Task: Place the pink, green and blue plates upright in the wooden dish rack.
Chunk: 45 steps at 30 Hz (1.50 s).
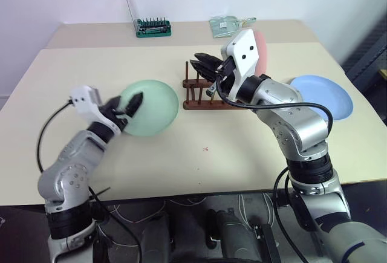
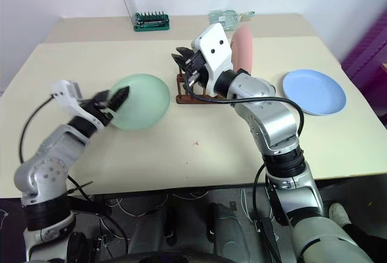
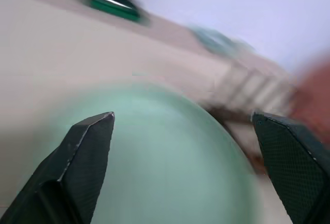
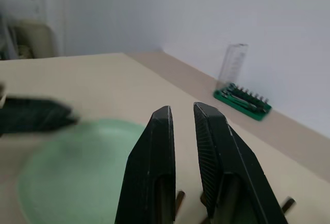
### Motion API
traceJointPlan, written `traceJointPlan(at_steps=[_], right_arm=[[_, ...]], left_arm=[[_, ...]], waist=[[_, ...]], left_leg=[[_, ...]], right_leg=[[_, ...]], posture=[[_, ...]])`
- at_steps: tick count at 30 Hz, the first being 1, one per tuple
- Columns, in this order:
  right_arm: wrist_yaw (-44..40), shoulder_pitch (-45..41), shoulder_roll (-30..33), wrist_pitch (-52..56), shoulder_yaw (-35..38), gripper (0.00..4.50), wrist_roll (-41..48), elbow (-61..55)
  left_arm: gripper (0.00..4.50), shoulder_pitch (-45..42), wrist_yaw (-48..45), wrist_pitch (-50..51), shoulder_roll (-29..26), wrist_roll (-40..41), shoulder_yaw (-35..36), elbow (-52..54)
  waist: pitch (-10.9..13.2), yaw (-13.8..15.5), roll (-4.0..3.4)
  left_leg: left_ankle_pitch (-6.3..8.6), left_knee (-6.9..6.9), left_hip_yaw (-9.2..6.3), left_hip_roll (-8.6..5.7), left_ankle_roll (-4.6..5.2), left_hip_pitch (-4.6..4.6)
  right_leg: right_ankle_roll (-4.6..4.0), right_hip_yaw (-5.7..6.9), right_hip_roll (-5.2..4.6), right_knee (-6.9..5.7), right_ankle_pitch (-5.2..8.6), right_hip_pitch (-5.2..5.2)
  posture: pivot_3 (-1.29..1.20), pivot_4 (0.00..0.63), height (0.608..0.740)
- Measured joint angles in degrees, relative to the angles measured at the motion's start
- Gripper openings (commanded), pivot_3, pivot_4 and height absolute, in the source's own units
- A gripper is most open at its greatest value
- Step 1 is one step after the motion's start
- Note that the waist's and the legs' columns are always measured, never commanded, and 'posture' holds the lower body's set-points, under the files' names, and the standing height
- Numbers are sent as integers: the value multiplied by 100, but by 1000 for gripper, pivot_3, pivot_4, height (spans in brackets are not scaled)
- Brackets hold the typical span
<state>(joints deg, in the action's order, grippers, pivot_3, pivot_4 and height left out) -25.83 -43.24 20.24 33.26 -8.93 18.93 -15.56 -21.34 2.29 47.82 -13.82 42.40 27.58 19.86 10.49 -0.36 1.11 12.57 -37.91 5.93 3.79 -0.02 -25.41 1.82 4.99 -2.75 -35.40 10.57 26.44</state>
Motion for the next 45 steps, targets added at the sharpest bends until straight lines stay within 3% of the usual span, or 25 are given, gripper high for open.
traceJointPlan(at_steps=[3, 8, 14, 19, 22, 29, 38, 41, 45], right_arm=[[-148, 2, 1, -131, -72, 628, -86, 11], [-601, 72, 133, -302, -163, 628, -139, 29], [-1302, 468, 482, -671, -540, 628, -317, -65], [-1406, 606, 529, -914, -643, 628, -608, -68], [-1404, 619, 509, -971, -648, 628, -703, -68], [-1406, 643, 499, -1042, -653, 628, -897, -68], [-1448, 664, 502, -1298, -736, 628, -1195, -55], [-1574, 664, 541, -1508, -848, 1532, -1354, 69], [-1556, 497, 682, -2370, -1195, 3468, -2124, 582]], left_arm=[[4389, -442, 1384, 568, 98, -135, 531, -273], [4389, -670, 2331, 1414, 385, -114, 910, -534], [4389, -867, 2391, 1935, 538, 232, 995, -806], [4389, -978, 2452, 2049, 682, 335, 1055, -893], [3662, -1080, 2565, 2041, 786, 346, 1151, -971], [47, -1264, 2800, 2025, 958, 336, 1241, -1173], [13, -1280, 2616, 1657, 707, 69, 960, -1178], [0, -1299, 2284, 1054, 451, -249, 689, -1005], [0, -1585, 1801, 522, 174, -433, 353, -803]], waist=[[-3, -24, 4], [-3, 1, 10], [-3, -12, 12], [-3, -19, 12], [-3, -15, 12], [-1, -1, 15], [0, -18, 17], [0, -18, 18], [1, -1, 19]], left_leg=[[2, -1, 4, -5, 4, 0], [3, 0, 2, -6, 5, 0], [4, -2, 4, -7, 5, 1], [4, -2, 4, -6, 4, 3], [4, -2, 4, -7, 4, 3], [4, -3, 4, -8, 4, 2], [4, -2, 5, -8, 3, 1], [4, -2, 8, -7, 3, 1], [4, -3, 10, -9, 3, 0]], right_leg=[[3, 0, -1, 6, -2, -3], [3, 3, 3, 3, -3, -3], [-1, 3, 1, 3, 0, -2], [-5, 3, 4, 1, -3, -2], [-13, 3, 1, 2, -8, -3], [-21, 3, 1, 3, -8, -3], [-29, 3, 3, 3, -6, -1], [-34, 3, 2, 3, -5, 0], [-37, 3, -1, 9, -4, -2]], posture=[[0, 150, 730], [0, 150, 730], [0, 150, 730], [0, 150, 730], [0, 150, 730], [0, 150, 730], [0, 150, 730], [0, 150, 730], [0, 150, 730]])
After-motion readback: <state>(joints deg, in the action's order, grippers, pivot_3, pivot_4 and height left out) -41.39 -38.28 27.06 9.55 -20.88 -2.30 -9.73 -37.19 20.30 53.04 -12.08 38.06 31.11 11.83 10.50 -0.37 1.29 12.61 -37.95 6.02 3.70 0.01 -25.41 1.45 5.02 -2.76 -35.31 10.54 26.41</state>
